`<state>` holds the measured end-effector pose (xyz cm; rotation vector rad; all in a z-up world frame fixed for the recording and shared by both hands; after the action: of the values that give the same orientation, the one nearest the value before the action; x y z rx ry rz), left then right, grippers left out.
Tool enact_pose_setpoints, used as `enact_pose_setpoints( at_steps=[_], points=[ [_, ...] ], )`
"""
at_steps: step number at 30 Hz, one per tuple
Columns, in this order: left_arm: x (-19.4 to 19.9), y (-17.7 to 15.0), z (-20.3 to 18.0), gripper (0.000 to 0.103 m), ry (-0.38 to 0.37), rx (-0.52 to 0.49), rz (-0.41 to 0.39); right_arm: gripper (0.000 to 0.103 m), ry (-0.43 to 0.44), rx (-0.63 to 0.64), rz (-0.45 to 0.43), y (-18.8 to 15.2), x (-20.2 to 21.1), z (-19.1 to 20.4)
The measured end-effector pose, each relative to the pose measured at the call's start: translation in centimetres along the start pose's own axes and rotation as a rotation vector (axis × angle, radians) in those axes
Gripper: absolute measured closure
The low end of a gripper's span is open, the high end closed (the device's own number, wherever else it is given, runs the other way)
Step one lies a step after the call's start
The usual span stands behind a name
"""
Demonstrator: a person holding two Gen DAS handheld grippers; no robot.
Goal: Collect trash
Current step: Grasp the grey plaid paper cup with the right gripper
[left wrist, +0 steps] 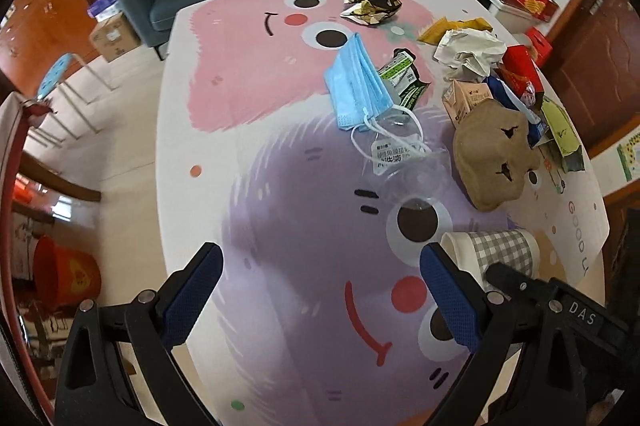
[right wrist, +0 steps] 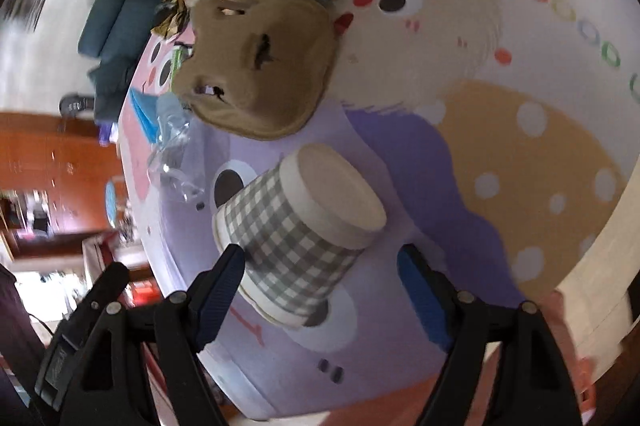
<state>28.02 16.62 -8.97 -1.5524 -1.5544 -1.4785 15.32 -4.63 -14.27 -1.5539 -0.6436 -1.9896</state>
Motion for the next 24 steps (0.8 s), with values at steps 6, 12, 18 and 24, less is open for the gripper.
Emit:
enact_pose_setpoints(
  at_steps=[6,12,18,24],
  points=[
    [-0.5,0.7,-0.2,0.005,-0.029,-0.061,0.017,0.024,-0.083,0.027,-0.073,-0.5,0.2,1.7],
    [-0.4,0.8,-0.8,0.005,-0.047,-0.084,0.019,0.046,-0.089,0.034,-0.115,-0.4,0.1,2.4],
    [0.4,1.1,-2.3,0.005,-0.05,-0.145,-0.004,0.055,-0.114,0.068,-0.171,0.5,1.3,2.1],
    [0.2,2.8,-5.5,0.005,-0.075,-0.237,-0.012,0.055,-0.186,0.075,-0.245,1.4,3.6,0.6]
  ],
)
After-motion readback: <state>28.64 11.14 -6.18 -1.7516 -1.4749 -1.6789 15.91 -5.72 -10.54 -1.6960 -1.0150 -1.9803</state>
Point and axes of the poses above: each gripper's, at about its wrist camera, not at the fingertips, and x roughly against the way its jaws point, z to its left, y to its top, the point moved 1 cm from there along -x, roughly the way its jaws point, and after that the axes turned 15 degrees about -y, right-handed, at the moved point
